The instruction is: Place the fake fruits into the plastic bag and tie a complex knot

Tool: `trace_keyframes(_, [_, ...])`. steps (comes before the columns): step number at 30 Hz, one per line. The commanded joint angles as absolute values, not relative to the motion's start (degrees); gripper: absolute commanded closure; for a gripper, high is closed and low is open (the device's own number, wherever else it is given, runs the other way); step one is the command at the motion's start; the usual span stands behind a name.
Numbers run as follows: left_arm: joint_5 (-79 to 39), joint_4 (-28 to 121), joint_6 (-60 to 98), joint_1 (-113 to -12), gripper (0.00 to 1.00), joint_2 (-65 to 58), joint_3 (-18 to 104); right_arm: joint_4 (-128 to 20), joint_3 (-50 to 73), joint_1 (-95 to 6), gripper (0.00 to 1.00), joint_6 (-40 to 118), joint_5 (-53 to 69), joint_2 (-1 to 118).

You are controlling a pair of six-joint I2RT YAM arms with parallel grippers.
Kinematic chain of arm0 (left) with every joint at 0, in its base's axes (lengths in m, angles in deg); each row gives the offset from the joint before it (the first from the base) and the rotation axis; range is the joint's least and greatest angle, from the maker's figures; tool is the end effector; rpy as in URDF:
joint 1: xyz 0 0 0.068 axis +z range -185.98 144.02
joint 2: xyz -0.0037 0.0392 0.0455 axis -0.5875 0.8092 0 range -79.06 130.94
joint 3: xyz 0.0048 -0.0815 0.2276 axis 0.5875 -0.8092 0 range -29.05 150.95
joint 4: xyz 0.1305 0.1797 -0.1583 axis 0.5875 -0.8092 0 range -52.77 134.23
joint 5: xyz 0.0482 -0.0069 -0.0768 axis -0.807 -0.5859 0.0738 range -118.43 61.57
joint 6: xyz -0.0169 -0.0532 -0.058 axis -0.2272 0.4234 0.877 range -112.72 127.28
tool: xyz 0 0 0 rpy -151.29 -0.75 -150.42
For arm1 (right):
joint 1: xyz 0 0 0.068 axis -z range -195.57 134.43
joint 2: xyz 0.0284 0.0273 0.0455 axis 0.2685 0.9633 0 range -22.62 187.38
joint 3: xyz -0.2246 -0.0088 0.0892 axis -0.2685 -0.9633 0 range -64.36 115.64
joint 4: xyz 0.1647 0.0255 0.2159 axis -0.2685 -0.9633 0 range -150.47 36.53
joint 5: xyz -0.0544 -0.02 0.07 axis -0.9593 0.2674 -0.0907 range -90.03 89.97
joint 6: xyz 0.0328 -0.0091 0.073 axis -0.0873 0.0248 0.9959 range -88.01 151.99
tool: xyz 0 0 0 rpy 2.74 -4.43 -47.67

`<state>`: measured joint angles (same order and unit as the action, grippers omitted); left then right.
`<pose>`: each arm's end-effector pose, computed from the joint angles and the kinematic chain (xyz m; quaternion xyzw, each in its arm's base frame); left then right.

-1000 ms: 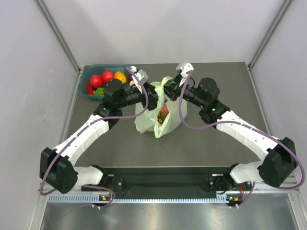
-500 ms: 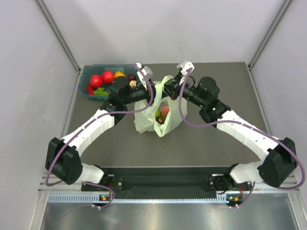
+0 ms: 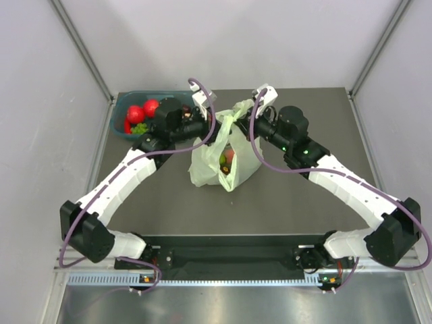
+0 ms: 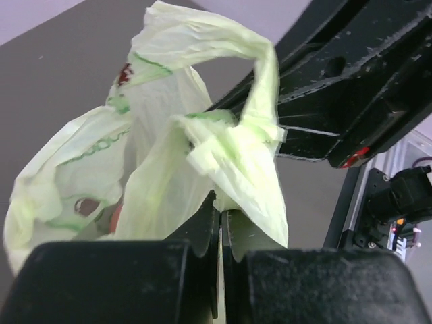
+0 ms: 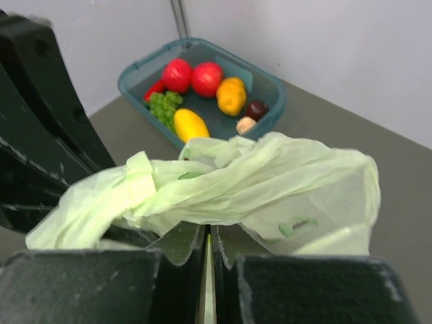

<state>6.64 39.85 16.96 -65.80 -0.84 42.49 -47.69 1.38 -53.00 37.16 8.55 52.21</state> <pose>0.2954 -0.2154 0.3451 0.3173 0.6912 -0.4237 0.4919 0.2837 0.2303 0.3477 -0.2507 0.6824 0.2993 0.6180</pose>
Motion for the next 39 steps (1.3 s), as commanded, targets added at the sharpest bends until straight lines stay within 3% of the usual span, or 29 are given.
trace_keyframes(1, [-1.00, 27.83, 14.40, -65.95, 1.00, -2.86, 47.84, -51.96, 4.81, -52.22, 1.00, 37.44, 3.85, 49.45])
trace_keyframes(9, [-20.41, 19.54, 18.97, -64.29, 1.00, -3.03, 51.63, -56.37, 2.01, -50.47, 1.00, 39.28, 0.33, 47.08])
trace_keyframes(23, [-34.58, 21.30, 25.65, -56.20, 1.00, -8.83, 43.11, -56.11, -6.61, -38.87, 1.00, 46.75, -1.87, 45.67])
trace_keyframes(26, [-31.01, 24.00, 24.43, -56.11, 1.00, -8.83, 41.18, -54.18, -8.02, -38.51, 1.00, 46.67, -0.21, 45.41])
trace_keyframes(39, [-17.71, 32.81, 21.87, -56.20, 1.00, -6.37, 39.85, -53.27, -9.08, -40.09, 1.00, 38.15, 26.85, 41.89])
